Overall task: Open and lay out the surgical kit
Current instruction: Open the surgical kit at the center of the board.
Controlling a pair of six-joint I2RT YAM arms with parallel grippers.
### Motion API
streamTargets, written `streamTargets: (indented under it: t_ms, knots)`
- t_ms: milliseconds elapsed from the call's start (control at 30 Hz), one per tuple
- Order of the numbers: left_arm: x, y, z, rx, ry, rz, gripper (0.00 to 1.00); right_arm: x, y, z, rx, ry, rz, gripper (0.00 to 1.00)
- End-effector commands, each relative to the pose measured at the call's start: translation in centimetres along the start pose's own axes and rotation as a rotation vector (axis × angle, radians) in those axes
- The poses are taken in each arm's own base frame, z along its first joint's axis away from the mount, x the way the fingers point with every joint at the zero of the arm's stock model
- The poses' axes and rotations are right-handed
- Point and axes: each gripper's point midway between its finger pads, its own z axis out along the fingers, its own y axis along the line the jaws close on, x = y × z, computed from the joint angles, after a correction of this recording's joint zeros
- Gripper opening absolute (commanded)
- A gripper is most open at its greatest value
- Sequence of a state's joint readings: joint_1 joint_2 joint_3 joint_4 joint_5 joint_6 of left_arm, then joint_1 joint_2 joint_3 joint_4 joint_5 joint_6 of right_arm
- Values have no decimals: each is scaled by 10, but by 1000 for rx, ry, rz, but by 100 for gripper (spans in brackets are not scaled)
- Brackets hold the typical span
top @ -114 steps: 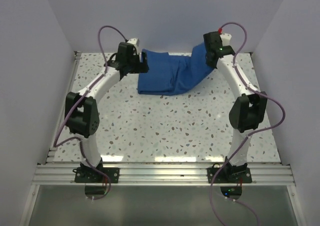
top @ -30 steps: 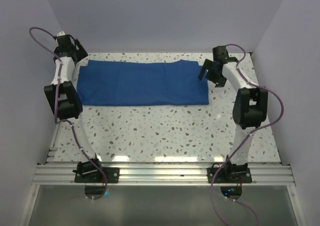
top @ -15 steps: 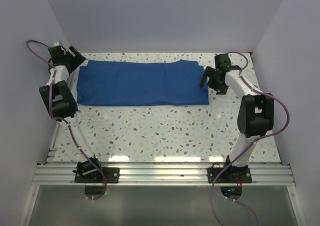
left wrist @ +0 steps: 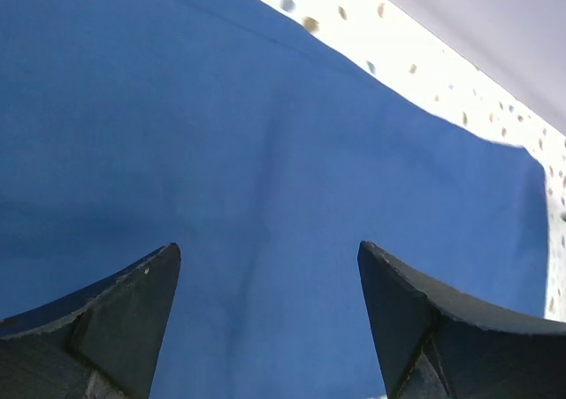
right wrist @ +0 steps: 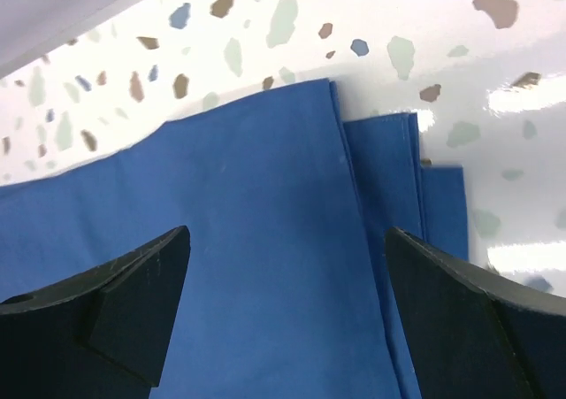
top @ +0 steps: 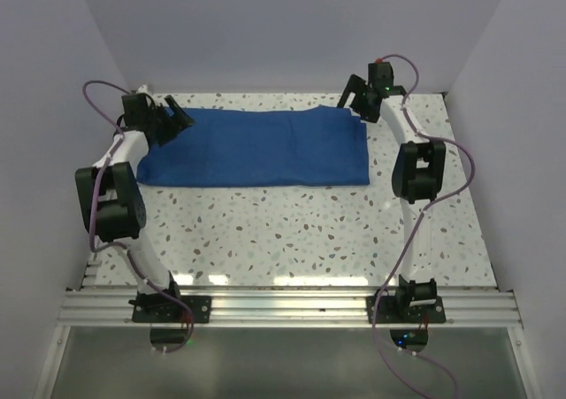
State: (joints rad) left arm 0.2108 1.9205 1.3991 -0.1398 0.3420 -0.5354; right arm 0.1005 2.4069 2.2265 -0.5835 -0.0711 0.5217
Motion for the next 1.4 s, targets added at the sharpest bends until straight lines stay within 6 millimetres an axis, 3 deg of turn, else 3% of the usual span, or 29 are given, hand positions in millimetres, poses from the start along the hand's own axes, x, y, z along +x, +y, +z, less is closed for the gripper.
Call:
streamTargets:
  t_ms: [0,33,133,233,533,833,967,1033,1100,1133,1300,1333,1367]
  knots:
    - [0,-34,-40,52,-50,62,85,8,8,26,-44,38,33,95]
    - [14,-29,-44,33,-25,59,85,9,8,33,-47,36,36,94]
    - [30,-29,-67,11,-11,70,85,12,6,49,-51,28,33,93]
    - [37,-27,-85,-9,-11,85,85,16,4,59,-50,29,26,92]
    - [46,-17,-107,-72,-18,103,85,22,1,59,-50,44,18,84]
    - [59,-13,-116,-77,-9,91,85,19,9,53,-44,29,13,43]
    - [65,-12,-120,-75,-9,88,85,7,9,41,-21,-1,-9,23]
    - [68,-10,-121,-79,-5,87,85,3,8,36,-9,-11,-14,21]
    - [69,-9,-123,-80,-8,89,85,-7,13,23,-12,-32,-26,11]
    - [68,-10,-124,-79,-11,93,85,-9,15,19,-14,-37,-30,0]
    - [49,-18,-131,-84,-61,121,86,-26,33,-20,-53,-72,-53,0]
    - [45,-19,-132,-85,-71,127,86,-36,44,-42,-76,-99,-59,0]
    - [43,-20,-133,-86,-69,126,87,-28,46,-47,-85,-78,-66,0]
